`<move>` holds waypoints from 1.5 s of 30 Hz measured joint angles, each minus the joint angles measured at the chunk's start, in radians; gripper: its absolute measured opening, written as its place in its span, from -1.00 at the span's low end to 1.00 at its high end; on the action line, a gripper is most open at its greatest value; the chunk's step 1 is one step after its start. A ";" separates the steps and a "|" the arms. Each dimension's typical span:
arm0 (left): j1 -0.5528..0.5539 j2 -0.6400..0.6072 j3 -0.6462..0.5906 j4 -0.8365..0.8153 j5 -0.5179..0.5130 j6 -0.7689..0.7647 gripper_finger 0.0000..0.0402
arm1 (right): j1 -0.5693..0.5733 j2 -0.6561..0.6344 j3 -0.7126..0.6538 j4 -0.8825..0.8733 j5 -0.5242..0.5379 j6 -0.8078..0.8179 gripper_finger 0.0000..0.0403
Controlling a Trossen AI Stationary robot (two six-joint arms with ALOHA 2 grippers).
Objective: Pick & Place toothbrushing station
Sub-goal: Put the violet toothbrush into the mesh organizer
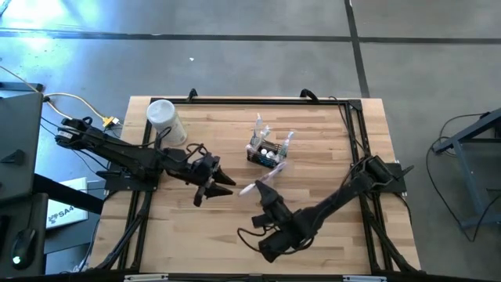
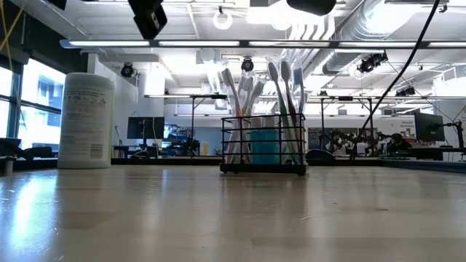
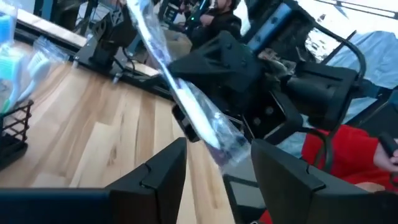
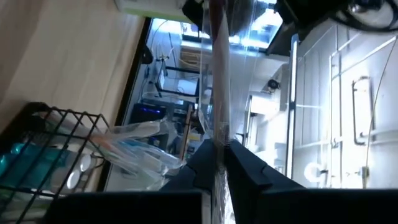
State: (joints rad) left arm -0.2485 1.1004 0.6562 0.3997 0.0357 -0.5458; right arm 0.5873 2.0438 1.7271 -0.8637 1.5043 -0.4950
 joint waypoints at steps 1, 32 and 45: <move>0.000 0.001 0.007 -0.008 0.000 -0.008 -0.10 | 0.000 0.000 0.000 0.018 -0.002 -0.031 -0.94; 0.001 0.053 0.030 -0.075 0.093 -0.036 -0.10 | -0.086 0.036 0.002 0.518 -0.228 -0.599 -0.94; 0.000 0.063 0.030 -0.128 0.082 -0.014 -0.52 | -0.091 0.040 0.000 0.531 -0.256 -0.610 -0.93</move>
State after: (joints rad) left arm -0.2489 1.1637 0.6865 0.2718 0.1172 -0.5601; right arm 0.4966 2.0834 1.7271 -0.3331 1.2481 -1.1053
